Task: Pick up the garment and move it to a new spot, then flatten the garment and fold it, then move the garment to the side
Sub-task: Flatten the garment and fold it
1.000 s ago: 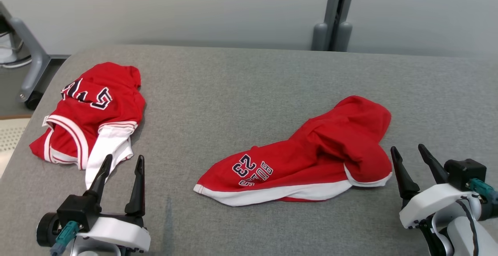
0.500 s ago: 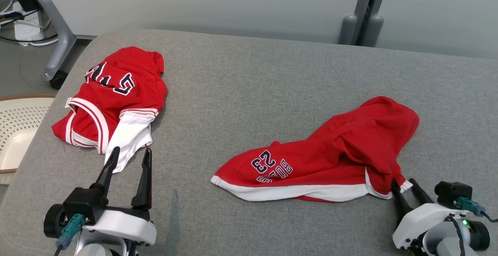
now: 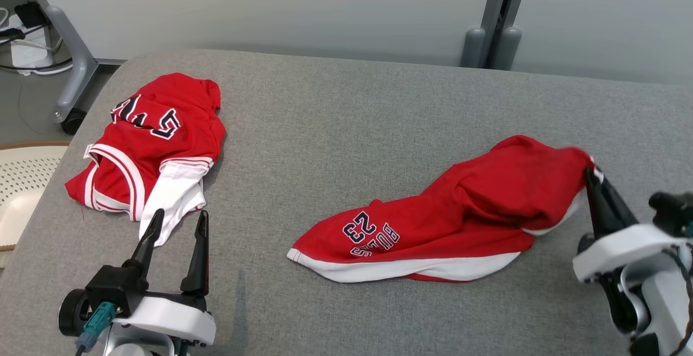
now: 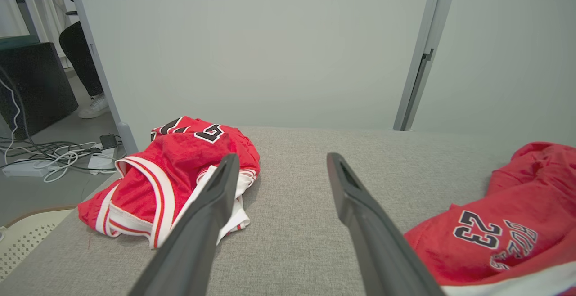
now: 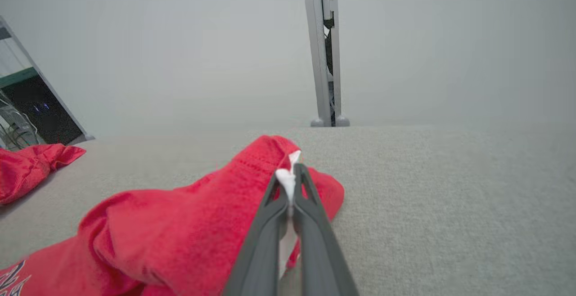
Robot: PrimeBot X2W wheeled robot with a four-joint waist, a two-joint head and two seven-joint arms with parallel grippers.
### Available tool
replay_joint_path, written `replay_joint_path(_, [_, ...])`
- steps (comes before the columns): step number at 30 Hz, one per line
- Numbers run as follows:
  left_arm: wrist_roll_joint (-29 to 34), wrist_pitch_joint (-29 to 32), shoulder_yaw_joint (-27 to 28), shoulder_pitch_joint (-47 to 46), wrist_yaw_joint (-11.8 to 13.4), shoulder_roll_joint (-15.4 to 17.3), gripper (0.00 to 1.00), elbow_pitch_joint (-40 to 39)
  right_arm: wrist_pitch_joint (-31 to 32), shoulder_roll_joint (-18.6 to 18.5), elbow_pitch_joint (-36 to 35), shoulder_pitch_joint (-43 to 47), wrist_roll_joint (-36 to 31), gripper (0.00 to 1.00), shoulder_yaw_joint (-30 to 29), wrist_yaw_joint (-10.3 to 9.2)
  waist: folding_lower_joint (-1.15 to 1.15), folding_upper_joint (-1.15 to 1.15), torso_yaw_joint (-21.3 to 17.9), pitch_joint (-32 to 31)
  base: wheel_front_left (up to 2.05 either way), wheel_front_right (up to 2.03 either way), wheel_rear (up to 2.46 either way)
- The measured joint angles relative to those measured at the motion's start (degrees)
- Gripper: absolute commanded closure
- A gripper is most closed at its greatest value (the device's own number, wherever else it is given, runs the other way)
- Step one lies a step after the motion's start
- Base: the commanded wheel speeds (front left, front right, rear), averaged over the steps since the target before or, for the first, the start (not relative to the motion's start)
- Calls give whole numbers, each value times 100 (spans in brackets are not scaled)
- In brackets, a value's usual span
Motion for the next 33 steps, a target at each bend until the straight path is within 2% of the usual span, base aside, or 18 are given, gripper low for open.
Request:
replay_joint_path(4, [-13, 0, -52, -7, 0, -1, 0, 3, 0, -135, -478, -406, -241, 100, 260, 0, 0, 0, 22, 30, 0, 0, 0])
replay_joint_path(9, [-138, 0, -209, -129, -1, -4, 0, 26, 1, -205, -403, -1413, -427, 100, 948, 0, 0, 0, 158, 114, 0, 0, 0])
replay_joint_path(16, [-361, 0, -547, -353, 40, -5, 0, 56, 1, -129, 579, -2955, -468, 100, 1779, 0, 0, 0, 504, 323, 0, 0, 0])
replay_joint_path(23, [-588, 0, -907, -533, 163, -5, 0, 68, 0, 220, 1680, -3901, -422, 100, 2407, 0, 0, 0, 882, 618, 0, 0, 0])
replay_joint_path(24, [-614, 0, -956, -559, 182, -5, 0, 69, 0, 263, 1882, -3963, -422, 60, 2497, 1, 0, 0, 925, 652, 0, 0, 0])
replay_joint_path(25, [-627, 0, -996, -582, 207, -3, 0, 68, 3, 302, 2121, -4017, -422, 0, 2584, 0, 0, 0, 967, 681, 0, 0, 0])
replay_joint_path(29, [-667, 0, -1110, -596, 263, -8, 0, 71, 8, 423, 2654, -4128, -353, 0, 2825, 1, 0, 0, 1059, 760, 0, 0, 0])
replay_joint_path(33, [-659, 0, -1101, -616, 282, -5, 0, 67, 5, 406, 2702, -4188, -163, 0, 2843, 1, 0, 0, 984, 750, 0, 0, 0])
